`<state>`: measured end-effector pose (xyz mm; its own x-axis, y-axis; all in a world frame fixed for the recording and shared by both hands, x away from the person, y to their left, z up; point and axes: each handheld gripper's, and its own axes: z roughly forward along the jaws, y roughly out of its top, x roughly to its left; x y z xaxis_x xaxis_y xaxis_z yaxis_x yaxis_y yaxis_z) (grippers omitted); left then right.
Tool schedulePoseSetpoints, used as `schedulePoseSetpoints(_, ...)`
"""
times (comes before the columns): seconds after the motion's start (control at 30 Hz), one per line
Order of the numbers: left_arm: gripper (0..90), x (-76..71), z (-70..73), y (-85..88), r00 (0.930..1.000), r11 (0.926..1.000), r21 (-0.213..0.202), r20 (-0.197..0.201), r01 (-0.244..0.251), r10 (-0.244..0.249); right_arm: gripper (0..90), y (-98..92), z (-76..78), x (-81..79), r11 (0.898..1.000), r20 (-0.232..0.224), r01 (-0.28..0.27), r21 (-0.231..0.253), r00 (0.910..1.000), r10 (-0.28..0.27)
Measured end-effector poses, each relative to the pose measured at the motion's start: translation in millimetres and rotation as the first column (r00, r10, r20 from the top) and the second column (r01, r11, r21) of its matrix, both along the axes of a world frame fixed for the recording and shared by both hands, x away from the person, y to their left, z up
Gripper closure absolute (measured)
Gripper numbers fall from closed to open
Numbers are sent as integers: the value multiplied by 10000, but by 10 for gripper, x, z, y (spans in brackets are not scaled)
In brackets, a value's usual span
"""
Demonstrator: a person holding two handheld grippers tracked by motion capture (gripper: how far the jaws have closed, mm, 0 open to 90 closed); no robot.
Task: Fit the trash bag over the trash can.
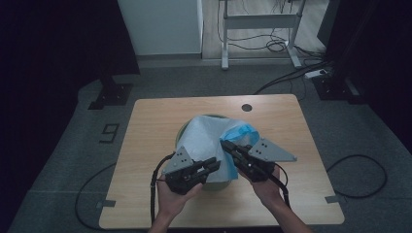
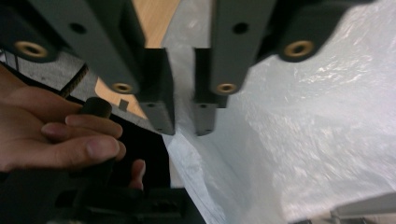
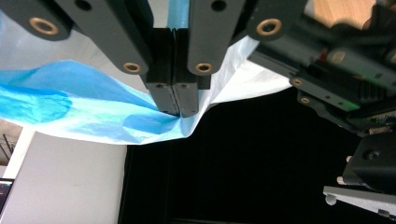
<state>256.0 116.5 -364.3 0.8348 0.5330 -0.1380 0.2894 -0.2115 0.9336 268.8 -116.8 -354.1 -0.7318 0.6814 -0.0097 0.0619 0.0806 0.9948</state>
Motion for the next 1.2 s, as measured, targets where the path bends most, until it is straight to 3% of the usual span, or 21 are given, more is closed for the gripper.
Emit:
schedulePoseSetpoints(0.13,897,19,-7,46,9999,9995,-285,61,-108,110,832,-41,-24,-6,9999,-46,-100,122,9999,100)
schedulePoseSetpoints(0.17,898,26,-13,72,9999,9992,-371,95,-127,130,760,-73,-42,-17,9996,-71,-184,228,9998,185)
schedulePoseSetpoints(0.27,898,30,-31,118,9997,9983,-546,98,-206,211,689,-143,-73,-55,9992,-93,-38,401,9999,42)
schedulePoseSetpoints(0.47,898,56,-81,200,9998,9943,-1060,-177,-152,134,649,-298,-132,-88,9979,-213,184,619,9996,-171)
schedulePoseSetpoints(0.67,898,61,-119,207,9996,9931,-1167,-264,-152,122,633,-323,-159,-81,9975,-409,47,706,9992,-18)
schedulePoseSetpoints(0.83,898,61,-121,205,9996,9923,-1228,-237,-165,137,577,-241,-203,-85,9979,-618,-116,641,9980,155)
schedulePoseSetpoints(1.0,898,57,-118,220,9996,9920,-1246,-235,-191,163,529,-164,-224,9,9975,-835,-59,698,9964,118)
schedulePoseSetpoints(1.2,898,83,-127,252,9993,9929,-1169,-310,-225,190,523,-126,-148,137,9909,-930,-292,1315,9948,417)
